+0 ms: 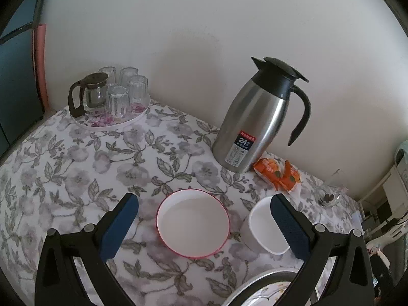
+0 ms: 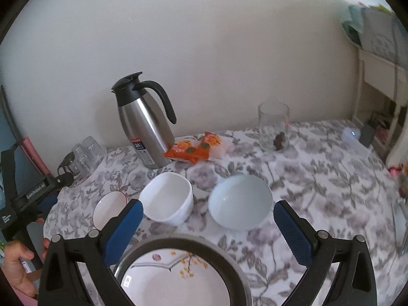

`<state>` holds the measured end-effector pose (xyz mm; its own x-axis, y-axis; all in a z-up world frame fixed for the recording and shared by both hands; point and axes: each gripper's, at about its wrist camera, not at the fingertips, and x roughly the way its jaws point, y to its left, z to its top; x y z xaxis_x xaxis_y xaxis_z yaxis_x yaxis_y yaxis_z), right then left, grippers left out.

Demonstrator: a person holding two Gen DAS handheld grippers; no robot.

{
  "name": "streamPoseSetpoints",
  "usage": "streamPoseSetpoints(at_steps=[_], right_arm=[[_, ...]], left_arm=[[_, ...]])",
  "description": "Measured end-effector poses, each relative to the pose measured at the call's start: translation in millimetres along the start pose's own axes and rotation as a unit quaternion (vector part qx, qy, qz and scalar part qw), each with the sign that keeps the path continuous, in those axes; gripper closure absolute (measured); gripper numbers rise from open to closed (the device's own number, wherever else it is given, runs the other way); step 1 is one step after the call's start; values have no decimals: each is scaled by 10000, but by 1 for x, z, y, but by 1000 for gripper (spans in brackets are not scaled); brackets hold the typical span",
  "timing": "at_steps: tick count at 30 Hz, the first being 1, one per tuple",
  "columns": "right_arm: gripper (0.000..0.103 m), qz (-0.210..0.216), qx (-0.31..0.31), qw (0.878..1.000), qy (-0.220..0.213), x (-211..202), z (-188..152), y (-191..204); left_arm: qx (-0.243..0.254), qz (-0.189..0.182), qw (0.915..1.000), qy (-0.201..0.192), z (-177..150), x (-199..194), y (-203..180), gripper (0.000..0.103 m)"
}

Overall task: Organize plates and bowls
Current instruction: 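Move the right gripper up and over to the white square bowl, then close the right gripper on the white square bowl rim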

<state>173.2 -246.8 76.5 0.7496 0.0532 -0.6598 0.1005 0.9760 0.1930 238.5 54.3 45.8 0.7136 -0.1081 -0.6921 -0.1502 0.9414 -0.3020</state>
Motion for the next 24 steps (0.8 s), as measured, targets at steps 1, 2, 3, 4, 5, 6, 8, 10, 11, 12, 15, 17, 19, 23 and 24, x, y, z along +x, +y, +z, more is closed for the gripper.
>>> streamPoseSetpoints(at_steps=[1,2,3,4,5,6,8,10,11,12,15,17,19,23,24], right_arm=[[2,50,13,10000,33,4,4,3],[4,83,28,9999,63,7,8,5],[7,115,61,9998,123,13,13,9],[9,139,77,9997,164,17,16,11],[10,165,90,9996,212,21,19,14],[11,179,103,9993,296,29,23,18],[17,188,106,9989,427,41,25,23],[25,190,146,9979,610,57,26,27],[26,180,163,9971,717,67,26,29],[28,138,177,9967,786,74,25,29],[39,36,234,9945,1017,97,21,28],[45,32,312,9927,1166,111,19,25],[53,44,324,9914,1270,121,17,24],[57,3,190,9889,1473,142,15,28],[59,5,143,9882,1528,147,14,30]], left_arm=[[-1,-28,10000,20,1,2,0,0],[-12,-70,10000,48,2,5,1,0],[-30,-118,9999,84,4,8,2,0],[-26,-147,9998,98,5,11,1,0],[-8,-190,9998,116,5,14,0,0],[10,-223,9997,139,5,16,-2,0],[87,-374,9991,200,4,22,-9,5],[190,-505,9981,299,1,30,-18,19],[247,-560,9975,366,-1,35,-23,22],[310,-628,9965,448,-4,41,-29,22],[407,-798,9938,664,-12,57,-41,31],[340,-1007,9906,859,-16,67,-46,43],[358,-1084,9886,986,-22,77,-53,47],[540,-1027,9859,1209,-30,98,-68,64],[561,-1018,9854,1248,-31,101,-70,65]])
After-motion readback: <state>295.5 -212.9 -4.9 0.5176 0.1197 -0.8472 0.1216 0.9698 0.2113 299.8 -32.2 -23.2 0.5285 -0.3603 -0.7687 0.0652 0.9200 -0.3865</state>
